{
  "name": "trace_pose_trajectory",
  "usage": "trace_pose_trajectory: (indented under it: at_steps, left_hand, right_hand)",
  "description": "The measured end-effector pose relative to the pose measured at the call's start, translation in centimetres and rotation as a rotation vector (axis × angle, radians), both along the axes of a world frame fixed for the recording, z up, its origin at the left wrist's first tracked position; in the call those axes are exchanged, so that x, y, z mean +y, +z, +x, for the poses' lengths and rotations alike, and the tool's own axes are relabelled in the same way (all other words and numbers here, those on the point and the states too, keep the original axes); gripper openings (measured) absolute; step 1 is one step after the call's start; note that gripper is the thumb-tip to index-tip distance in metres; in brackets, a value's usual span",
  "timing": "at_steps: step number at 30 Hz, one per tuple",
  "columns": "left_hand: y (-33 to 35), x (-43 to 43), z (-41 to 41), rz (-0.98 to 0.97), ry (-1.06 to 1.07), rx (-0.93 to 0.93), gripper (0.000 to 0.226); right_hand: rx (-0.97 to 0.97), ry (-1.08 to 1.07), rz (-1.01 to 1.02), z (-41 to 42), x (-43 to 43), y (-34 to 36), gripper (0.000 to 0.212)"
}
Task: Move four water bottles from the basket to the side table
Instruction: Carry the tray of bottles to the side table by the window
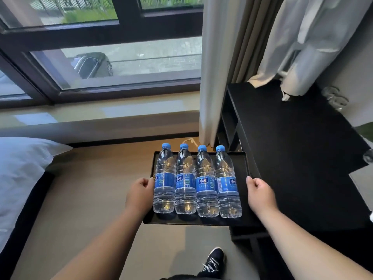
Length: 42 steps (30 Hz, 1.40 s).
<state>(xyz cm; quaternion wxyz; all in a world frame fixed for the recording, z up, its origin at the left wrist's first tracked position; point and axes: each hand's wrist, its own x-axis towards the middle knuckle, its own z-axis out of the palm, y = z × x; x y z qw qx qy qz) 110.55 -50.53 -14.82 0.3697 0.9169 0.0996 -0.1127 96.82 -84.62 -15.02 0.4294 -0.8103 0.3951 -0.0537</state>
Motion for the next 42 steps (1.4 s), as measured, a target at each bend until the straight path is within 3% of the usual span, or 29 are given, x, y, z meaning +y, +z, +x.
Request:
trace_pose_trajectory:
  at_steps: [10, 21, 31, 42]
  left_hand:
    - [0.3, -12.2, 7.9, -0.011, -0.142, -0.035, 0.037]
    - [-1.3, -23.7, 20.1, -0.026, -0.484, -0.005, 0.038]
    - [1.1, -36.5, 32.2, -0.009, -0.878, -0.024, 0.031]
    - [-0.9, -43.8, 31.5, -0.022, -1.17, 0.001, 0.04]
  right_hand:
    - [0.026, -0.142, -0.011, 2.7, -9.7, -0.2, 0.048]
    - [0.069, -0.438, 0.037, 6.2, -14.6, -0.2, 0.042]
    - [-0.004, -0.838, 0.076, 10.7, -13.2, -0.2, 0.046]
    - [-0.03, -1.156, 0.056, 8.2, -9.4, -0.5, 0.039]
